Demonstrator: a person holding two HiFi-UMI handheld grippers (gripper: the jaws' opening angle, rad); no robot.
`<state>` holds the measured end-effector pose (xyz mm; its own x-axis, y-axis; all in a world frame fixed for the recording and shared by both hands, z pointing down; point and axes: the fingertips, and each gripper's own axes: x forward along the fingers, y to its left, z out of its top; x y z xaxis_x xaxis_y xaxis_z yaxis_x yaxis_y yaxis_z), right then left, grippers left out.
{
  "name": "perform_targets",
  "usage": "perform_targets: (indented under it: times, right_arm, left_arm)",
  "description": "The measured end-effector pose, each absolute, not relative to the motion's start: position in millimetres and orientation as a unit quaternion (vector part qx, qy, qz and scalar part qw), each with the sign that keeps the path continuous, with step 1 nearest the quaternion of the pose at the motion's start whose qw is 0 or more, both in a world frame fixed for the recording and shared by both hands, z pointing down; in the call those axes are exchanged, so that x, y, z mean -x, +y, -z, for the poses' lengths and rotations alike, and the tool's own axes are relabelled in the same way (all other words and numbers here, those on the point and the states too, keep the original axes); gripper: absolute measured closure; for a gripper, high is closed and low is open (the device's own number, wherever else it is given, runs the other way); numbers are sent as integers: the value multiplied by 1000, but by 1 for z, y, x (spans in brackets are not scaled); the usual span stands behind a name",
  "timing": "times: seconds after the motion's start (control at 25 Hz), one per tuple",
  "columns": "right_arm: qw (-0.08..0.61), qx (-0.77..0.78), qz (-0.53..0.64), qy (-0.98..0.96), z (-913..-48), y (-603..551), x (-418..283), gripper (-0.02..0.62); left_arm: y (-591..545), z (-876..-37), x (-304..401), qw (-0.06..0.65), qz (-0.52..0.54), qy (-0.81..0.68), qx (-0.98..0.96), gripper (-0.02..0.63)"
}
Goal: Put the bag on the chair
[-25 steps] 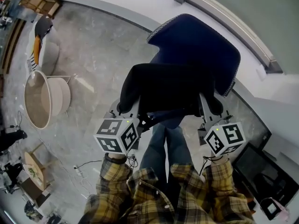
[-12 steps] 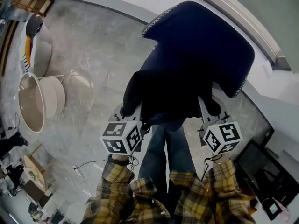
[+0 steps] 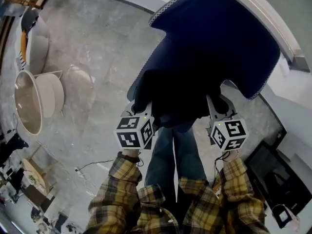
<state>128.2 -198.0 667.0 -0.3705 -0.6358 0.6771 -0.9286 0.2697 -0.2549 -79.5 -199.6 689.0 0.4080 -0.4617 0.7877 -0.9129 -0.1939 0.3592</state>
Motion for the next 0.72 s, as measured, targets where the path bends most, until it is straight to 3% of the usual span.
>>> perform_targets:
  times: [0.72]
  right_arm:
    - [263,-504,-332,-753,-718,-199,-134,555]
  left_arm:
    - [-197,-741,74,441,-281,-460,-717,568]
